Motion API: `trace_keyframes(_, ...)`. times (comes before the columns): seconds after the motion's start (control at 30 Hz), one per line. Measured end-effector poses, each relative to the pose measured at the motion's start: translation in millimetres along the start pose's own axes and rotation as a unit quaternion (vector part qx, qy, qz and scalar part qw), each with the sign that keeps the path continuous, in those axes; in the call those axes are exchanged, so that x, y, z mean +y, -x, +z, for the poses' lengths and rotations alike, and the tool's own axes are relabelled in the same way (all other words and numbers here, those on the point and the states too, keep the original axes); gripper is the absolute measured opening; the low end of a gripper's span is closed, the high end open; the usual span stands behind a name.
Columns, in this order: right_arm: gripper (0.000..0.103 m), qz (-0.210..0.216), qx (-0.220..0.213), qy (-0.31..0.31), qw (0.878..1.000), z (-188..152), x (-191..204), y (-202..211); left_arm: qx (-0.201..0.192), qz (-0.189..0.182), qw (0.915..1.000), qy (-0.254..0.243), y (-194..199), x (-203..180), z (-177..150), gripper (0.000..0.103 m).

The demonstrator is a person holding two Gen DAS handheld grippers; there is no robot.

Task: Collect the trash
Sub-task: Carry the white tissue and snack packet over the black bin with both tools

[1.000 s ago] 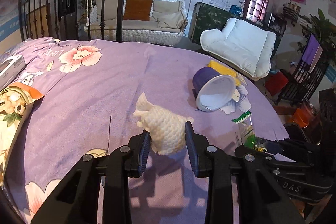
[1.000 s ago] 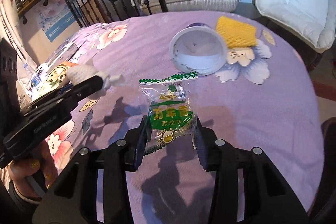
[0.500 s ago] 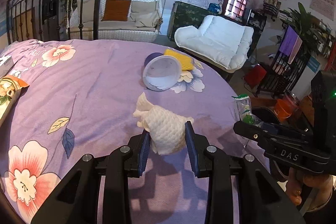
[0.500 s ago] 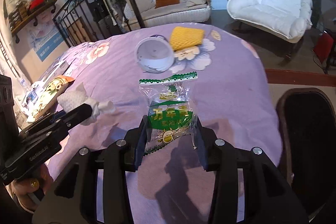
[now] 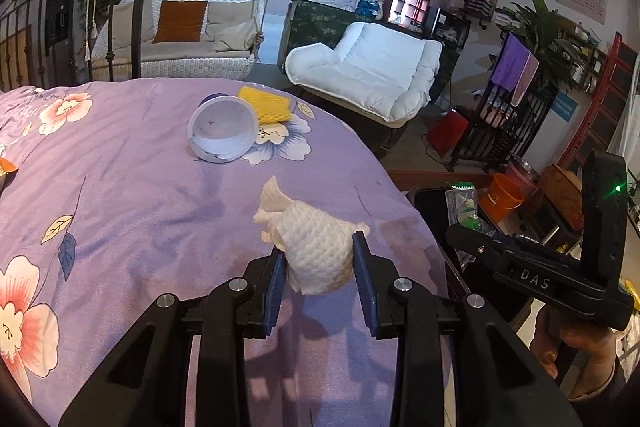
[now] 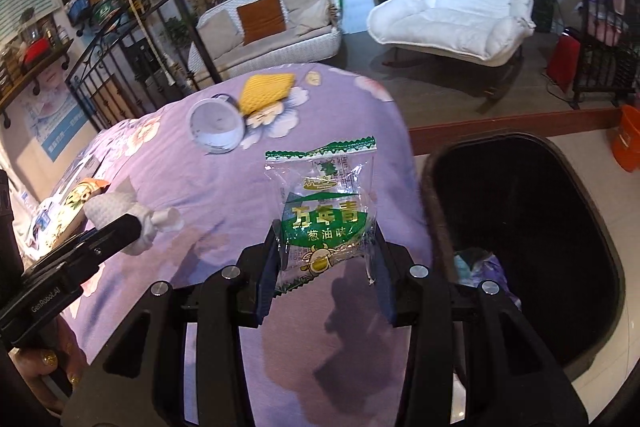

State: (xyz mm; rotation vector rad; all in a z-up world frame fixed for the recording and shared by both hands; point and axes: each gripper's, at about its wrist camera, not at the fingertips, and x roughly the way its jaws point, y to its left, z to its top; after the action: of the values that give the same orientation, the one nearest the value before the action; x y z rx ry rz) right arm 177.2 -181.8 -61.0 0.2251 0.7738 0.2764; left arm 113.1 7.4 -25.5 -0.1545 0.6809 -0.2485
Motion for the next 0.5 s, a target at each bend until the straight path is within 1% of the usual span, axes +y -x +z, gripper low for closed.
trace_keyframes(0.2,0.042,-0.046,-0.020,-0.033,0.998,-3,-45,20,0.006,-0.019,0.9997,-0.013,-6,-17,-2,0.032)
trace_keyframes(0.27,0.042,-0.067,-0.024,-0.043,0.996,-5,-61,25,0.008,-0.026,0.9995,-0.018,-8,-24,-2,0.032)
trace_keyframes(0.47,0.042,-0.128,-0.025,-0.062,0.990,-14,-99,33,0.012,-0.041,0.9984,-0.036,-14,-43,-4,0.032)
trace_keyframes(0.5,0.042,-0.132,-0.024,-0.066,0.989,-15,-103,33,0.013,-0.043,0.9982,-0.039,-15,-45,-5,0.032)
